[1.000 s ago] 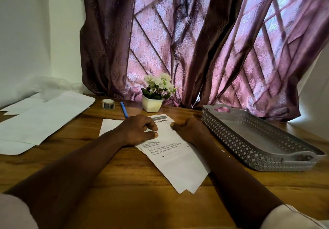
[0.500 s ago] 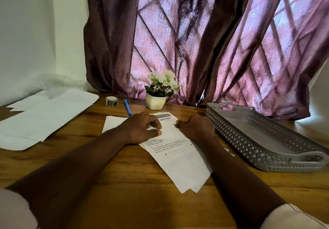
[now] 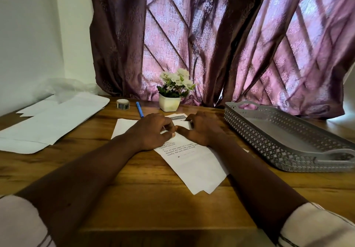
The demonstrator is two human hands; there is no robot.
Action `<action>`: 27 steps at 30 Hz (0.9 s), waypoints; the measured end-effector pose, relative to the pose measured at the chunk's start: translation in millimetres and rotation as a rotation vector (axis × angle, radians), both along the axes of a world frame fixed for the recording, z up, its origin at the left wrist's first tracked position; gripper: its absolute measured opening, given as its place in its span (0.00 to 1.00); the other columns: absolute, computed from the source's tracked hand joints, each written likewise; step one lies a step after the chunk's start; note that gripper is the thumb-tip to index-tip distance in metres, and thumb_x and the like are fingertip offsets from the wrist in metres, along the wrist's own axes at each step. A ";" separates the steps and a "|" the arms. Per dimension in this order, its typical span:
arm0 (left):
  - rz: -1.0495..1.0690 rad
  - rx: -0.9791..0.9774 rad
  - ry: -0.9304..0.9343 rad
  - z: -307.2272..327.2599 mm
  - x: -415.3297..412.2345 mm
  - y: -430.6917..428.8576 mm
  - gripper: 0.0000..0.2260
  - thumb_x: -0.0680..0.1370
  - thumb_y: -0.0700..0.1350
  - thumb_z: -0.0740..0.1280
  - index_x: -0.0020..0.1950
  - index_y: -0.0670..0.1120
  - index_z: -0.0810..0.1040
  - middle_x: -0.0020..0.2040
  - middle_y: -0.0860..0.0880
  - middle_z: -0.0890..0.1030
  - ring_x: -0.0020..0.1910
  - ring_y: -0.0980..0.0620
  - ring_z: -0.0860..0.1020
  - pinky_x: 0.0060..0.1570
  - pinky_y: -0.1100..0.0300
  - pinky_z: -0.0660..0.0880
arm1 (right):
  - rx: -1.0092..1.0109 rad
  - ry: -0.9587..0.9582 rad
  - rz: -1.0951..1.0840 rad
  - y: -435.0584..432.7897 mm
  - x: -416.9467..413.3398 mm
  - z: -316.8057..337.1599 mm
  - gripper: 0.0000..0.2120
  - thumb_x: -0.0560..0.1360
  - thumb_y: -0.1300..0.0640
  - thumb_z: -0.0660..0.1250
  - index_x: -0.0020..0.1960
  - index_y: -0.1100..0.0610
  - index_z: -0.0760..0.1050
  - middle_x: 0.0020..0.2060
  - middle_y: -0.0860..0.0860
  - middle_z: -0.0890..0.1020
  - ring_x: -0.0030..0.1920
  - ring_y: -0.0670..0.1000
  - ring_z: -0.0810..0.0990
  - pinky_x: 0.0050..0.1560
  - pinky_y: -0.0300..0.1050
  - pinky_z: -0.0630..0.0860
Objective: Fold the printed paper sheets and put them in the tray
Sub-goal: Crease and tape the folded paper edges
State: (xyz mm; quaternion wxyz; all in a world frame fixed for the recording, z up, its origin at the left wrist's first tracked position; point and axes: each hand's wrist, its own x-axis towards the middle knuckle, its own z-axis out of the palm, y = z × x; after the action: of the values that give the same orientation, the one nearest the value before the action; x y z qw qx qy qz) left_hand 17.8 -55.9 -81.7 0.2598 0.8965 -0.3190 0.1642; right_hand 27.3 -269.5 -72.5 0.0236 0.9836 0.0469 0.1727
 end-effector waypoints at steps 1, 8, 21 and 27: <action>0.007 0.011 -0.008 0.2 -0.5 0.0 0.04 0.77 0.52 0.73 0.51 0.55 0.83 0.53 0.54 0.80 0.51 0.57 0.77 0.49 0.56 0.78 | 0.006 -0.022 0.006 -1.1 -0.5 -0.8 0.41 0.72 0.20 0.52 0.63 0.52 0.78 0.62 0.58 0.80 0.63 0.61 0.77 0.61 0.54 0.73; 0.069 0.097 -0.156 3.0 -5.8 -1.2 0.09 0.78 0.55 0.71 0.56 0.56 0.82 0.56 0.54 0.79 0.59 0.53 0.75 0.57 0.52 0.76 | 0.558 -0.237 0.180 -13.5 -0.5 6.6 0.16 0.72 0.43 0.71 0.54 0.53 0.81 0.48 0.52 0.83 0.46 0.53 0.83 0.50 0.52 0.81; -0.238 0.080 0.005 4.9 -56.7 -27.7 0.28 0.72 0.74 0.65 0.66 0.61 0.78 0.66 0.61 0.77 0.65 0.60 0.74 0.67 0.55 0.72 | 0.943 -0.688 0.220 -34.4 -93.8 38.1 0.08 0.77 0.54 0.75 0.45 0.54 0.76 0.35 0.43 0.79 0.33 0.36 0.77 0.34 0.33 0.71; -0.215 0.213 0.116 -4.3 -47.8 -26.6 0.39 0.66 0.82 0.58 0.72 0.64 0.73 0.75 0.63 0.70 0.74 0.60 0.68 0.76 0.54 0.63 | 1.043 -0.935 -0.008 -93.2 -148.6 67.1 0.11 0.76 0.51 0.76 0.47 0.56 0.77 0.36 0.49 0.81 0.32 0.43 0.77 0.34 0.43 0.75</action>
State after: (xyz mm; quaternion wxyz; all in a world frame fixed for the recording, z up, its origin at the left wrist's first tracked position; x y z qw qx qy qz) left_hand -30.0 -82.5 -86.0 0.1973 0.8877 -0.4131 0.0490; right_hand -121.3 -362.7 -5.4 -0.4334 0.6891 -0.0607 0.5776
